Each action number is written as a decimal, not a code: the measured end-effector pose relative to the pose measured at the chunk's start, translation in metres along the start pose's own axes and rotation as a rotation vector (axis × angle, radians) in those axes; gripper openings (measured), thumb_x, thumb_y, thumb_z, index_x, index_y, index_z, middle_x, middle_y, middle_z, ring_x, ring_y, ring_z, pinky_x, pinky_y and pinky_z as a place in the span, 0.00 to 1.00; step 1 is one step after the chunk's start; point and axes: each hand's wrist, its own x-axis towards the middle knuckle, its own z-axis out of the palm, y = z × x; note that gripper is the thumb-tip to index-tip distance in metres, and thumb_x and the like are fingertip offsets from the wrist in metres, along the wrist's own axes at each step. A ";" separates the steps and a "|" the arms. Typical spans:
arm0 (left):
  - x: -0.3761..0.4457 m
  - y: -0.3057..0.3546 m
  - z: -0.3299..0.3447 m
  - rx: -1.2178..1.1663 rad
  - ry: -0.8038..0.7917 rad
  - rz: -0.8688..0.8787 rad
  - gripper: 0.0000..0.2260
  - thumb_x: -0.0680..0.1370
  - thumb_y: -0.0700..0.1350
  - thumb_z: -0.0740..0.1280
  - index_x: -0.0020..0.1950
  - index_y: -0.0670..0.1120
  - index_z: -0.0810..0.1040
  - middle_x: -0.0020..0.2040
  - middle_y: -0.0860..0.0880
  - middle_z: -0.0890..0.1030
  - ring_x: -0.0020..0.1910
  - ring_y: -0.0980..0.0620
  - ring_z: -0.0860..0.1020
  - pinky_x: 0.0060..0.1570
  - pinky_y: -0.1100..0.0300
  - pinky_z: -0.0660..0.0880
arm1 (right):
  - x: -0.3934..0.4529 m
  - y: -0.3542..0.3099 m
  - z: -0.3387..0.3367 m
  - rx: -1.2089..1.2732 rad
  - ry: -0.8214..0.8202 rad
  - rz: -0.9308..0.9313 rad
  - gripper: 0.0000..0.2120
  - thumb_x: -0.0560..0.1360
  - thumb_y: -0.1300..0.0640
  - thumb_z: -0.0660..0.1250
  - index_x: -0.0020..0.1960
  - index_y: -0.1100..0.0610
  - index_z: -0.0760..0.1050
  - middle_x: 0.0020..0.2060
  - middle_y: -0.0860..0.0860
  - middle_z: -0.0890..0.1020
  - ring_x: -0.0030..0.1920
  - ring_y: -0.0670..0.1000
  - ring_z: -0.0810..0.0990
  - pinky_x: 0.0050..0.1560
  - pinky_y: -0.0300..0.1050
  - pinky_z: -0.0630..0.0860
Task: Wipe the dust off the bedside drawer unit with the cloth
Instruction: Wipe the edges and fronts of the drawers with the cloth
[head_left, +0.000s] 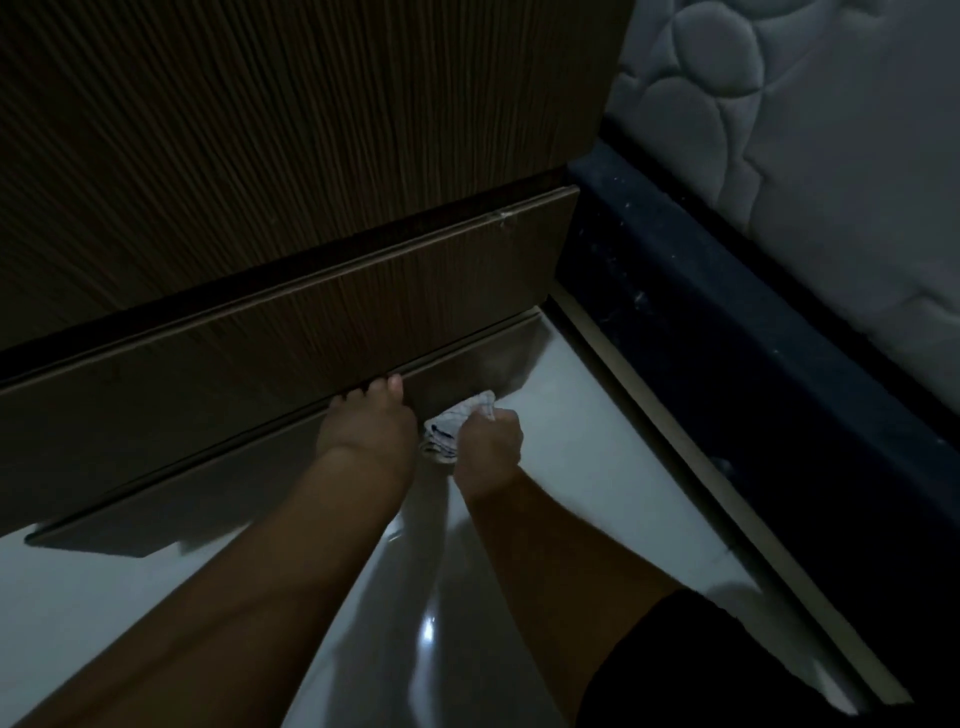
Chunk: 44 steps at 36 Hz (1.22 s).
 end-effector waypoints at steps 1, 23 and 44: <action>-0.001 0.000 0.001 0.005 0.005 -0.003 0.26 0.82 0.39 0.50 0.78 0.37 0.45 0.74 0.40 0.59 0.71 0.42 0.66 0.67 0.52 0.65 | -0.005 -0.003 -0.002 0.055 0.064 -0.017 0.14 0.76 0.50 0.58 0.57 0.56 0.74 0.56 0.57 0.80 0.55 0.59 0.79 0.57 0.51 0.77; 0.022 0.008 -0.021 -0.186 0.042 0.100 0.30 0.80 0.37 0.54 0.80 0.47 0.45 0.78 0.48 0.55 0.72 0.45 0.63 0.70 0.54 0.63 | 0.008 -0.074 -0.037 0.416 0.146 -0.066 0.09 0.79 0.56 0.60 0.56 0.58 0.74 0.53 0.59 0.79 0.53 0.58 0.78 0.50 0.47 0.76; 0.026 0.019 -0.020 -0.115 0.001 0.082 0.29 0.81 0.37 0.52 0.79 0.40 0.42 0.78 0.44 0.53 0.74 0.43 0.62 0.69 0.52 0.65 | 0.028 -0.014 -0.049 -0.511 -0.223 -0.154 0.15 0.78 0.55 0.59 0.61 0.60 0.74 0.58 0.57 0.79 0.58 0.57 0.78 0.59 0.49 0.76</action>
